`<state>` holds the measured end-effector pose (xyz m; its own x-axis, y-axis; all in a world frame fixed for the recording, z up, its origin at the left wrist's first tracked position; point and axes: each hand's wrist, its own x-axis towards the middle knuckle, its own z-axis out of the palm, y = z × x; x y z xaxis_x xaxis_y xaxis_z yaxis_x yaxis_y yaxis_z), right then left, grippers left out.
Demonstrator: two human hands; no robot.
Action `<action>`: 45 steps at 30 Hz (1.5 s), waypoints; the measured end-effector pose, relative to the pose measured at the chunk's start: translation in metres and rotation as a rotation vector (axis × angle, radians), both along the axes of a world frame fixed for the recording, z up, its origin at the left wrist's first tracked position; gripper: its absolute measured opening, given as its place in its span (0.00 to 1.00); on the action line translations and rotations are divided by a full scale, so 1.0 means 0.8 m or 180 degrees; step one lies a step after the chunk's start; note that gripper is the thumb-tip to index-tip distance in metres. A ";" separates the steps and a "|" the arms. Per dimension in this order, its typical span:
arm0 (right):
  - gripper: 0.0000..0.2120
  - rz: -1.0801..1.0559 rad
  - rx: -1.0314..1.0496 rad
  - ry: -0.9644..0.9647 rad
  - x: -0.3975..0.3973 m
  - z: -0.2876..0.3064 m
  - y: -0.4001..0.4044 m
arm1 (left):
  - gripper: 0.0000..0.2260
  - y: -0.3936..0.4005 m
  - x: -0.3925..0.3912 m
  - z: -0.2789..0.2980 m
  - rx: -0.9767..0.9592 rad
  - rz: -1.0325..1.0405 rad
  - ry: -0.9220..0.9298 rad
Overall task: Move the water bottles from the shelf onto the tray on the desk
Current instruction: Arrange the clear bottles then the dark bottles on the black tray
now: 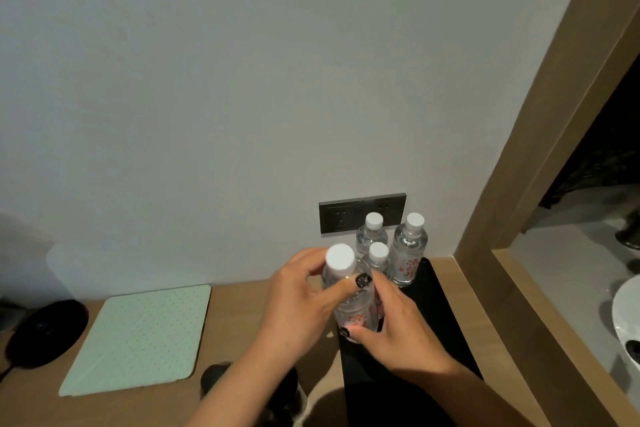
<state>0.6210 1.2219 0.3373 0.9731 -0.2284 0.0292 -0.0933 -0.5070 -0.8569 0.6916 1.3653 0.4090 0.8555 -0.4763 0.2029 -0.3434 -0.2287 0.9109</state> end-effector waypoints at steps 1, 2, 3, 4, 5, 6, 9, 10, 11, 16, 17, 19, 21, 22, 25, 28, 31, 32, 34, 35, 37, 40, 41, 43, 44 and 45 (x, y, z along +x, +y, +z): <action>0.35 -0.0005 0.0017 0.0072 -0.004 -0.007 -0.004 | 0.15 -0.005 0.001 -0.008 0.0057 -0.0053 0.0082; 0.35 -0.0028 0.0072 0.0131 -0.008 -0.015 -0.010 | 0.15 -0.010 0.001 -0.013 0.0120 -0.0135 0.0171; 0.35 -0.0063 0.0164 0.0163 -0.014 -0.022 -0.016 | 0.14 -0.016 0.002 -0.018 0.0165 -0.0264 0.0256; 0.35 -0.0120 0.0297 0.0195 -0.019 -0.029 -0.022 | 0.14 -0.022 0.001 -0.021 0.0166 -0.0435 0.0338; 0.34 -0.0187 0.0464 0.0218 -0.024 -0.035 -0.028 | 0.13 -0.027 0.001 -0.022 0.0140 -0.0608 0.0410; 0.32 -0.0271 0.0626 0.0245 -0.030 -0.041 -0.035 | 0.11 -0.032 0.002 -0.022 0.0130 -0.0730 0.0438; 0.27 -0.0679 0.0909 0.0272 -0.044 -0.058 -0.060 | 0.11 -0.048 0.014 -0.027 0.0448 -0.0697 0.0209; 0.27 -0.0820 0.0905 0.0273 -0.047 -0.063 -0.069 | 0.14 -0.054 0.022 -0.034 0.0639 -0.0648 0.0113; 0.27 -0.0921 0.0874 0.0261 -0.048 -0.067 -0.079 | 0.16 -0.062 0.029 -0.041 0.0844 -0.0626 0.0021; 0.29 -0.1170 0.0684 0.0294 -0.036 -0.086 -0.128 | 0.27 -0.103 0.048 -0.076 0.1755 -0.0768 -0.0408; 0.29 -0.1209 0.0674 0.0317 -0.032 -0.093 -0.135 | 0.28 -0.108 0.050 -0.081 0.1907 -0.0753 -0.0505; 0.29 -0.1271 0.0684 0.0322 -0.025 -0.109 -0.145 | 0.28 -0.114 0.054 -0.090 0.2129 -0.0674 -0.0705; 0.29 -0.1376 0.0717 0.0285 -0.017 -0.124 -0.149 | 0.26 -0.115 0.059 -0.096 0.2222 -0.0610 -0.0909; 0.29 -0.1451 0.0748 0.0252 -0.012 -0.130 -0.150 | 0.25 -0.114 0.061 -0.098 0.2228 -0.0597 -0.0978; 0.30 -0.1612 0.0993 0.0251 0.002 -0.139 -0.149 | 0.24 -0.115 0.067 -0.098 0.2170 -0.0573 -0.1069; 0.29 -0.1556 0.0989 0.0376 0.011 -0.142 -0.145 | 0.23 -0.119 0.068 -0.099 0.2128 -0.0525 -0.1109; 0.29 -0.1424 0.0935 0.0451 0.014 -0.139 -0.147 | 0.24 -0.120 0.064 -0.104 0.2094 -0.0464 -0.1137; 0.30 -0.1380 0.1000 0.0494 0.014 -0.137 -0.148 | 0.24 -0.119 0.063 -0.106 0.2062 -0.0448 -0.1130; 0.30 -0.1253 0.1055 0.0535 0.013 -0.132 -0.152 | 0.25 -0.118 0.061 -0.108 0.1997 -0.0431 -0.1121; 0.31 -0.1190 0.1019 0.0525 0.012 -0.131 -0.154 | 0.25 -0.117 0.060 -0.108 0.1975 -0.0429 -0.1107; 0.32 -0.1101 0.0894 0.0538 0.011 -0.129 -0.156 | 0.26 -0.117 0.058 -0.108 0.1944 -0.0418 -0.1067; 0.32 -0.0968 0.0696 0.0522 0.012 -0.127 -0.156 | 0.26 -0.117 0.055 -0.108 0.1940 -0.0397 -0.1055; 0.33 -0.0921 0.0634 0.0497 0.013 -0.125 -0.156 | 0.25 -0.117 0.055 -0.107 0.1962 -0.0406 -0.1063; 0.34 -0.0907 0.0531 0.0509 0.014 -0.122 -0.153 | 0.25 -0.116 0.056 -0.105 0.2017 -0.0439 -0.1049; 0.34 -0.0945 0.0525 0.0536 0.015 -0.122 -0.153 | 0.24 -0.115 0.059 -0.104 0.2037 -0.0454 -0.1026; 0.34 -0.0968 0.0545 0.0578 0.016 -0.121 -0.152 | 0.24 -0.113 0.062 -0.103 0.2047 -0.0462 -0.0990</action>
<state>0.6336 1.1001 0.2401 0.8461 -0.4938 -0.2008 -0.3752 -0.2839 -0.8824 0.7409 1.2747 0.3267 0.7231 -0.6874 0.0682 -0.6320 -0.6184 0.4670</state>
